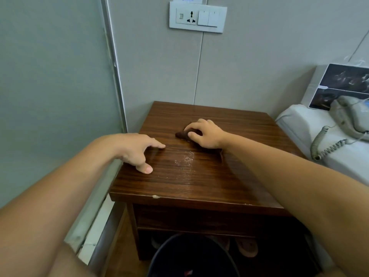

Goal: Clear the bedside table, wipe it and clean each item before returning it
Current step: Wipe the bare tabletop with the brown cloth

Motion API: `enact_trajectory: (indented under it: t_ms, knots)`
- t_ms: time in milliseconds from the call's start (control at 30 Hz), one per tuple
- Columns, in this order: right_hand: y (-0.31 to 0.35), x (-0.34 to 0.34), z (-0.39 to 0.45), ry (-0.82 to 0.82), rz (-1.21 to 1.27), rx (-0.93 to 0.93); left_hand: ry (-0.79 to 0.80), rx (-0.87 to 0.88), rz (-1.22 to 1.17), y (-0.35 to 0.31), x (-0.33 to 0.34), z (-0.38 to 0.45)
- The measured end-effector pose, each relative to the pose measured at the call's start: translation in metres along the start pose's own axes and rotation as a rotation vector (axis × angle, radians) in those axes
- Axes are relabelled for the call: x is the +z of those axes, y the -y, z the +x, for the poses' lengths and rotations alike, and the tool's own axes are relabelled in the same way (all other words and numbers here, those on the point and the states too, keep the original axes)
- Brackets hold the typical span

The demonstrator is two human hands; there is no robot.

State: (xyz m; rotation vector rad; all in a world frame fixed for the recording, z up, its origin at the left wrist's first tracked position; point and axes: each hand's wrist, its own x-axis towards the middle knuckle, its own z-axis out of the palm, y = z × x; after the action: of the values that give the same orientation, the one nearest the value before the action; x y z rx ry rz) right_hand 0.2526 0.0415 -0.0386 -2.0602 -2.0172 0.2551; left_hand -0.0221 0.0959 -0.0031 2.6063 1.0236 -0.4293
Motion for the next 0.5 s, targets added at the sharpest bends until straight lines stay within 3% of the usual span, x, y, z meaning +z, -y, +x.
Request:
enact_trajectory:
  t_ms: [300, 500]
  knots:
    - [0.065, 0.018, -0.107, 0.024, 0.072, -0.418, -0.005, 0.074, -0.151, 0.021, 0.004, -0.002]
    - [0.077, 0.002, -0.163, 0.211, 0.128, -0.48, -0.053, 0.07, -0.154, 0.021, 0.01, -0.004]
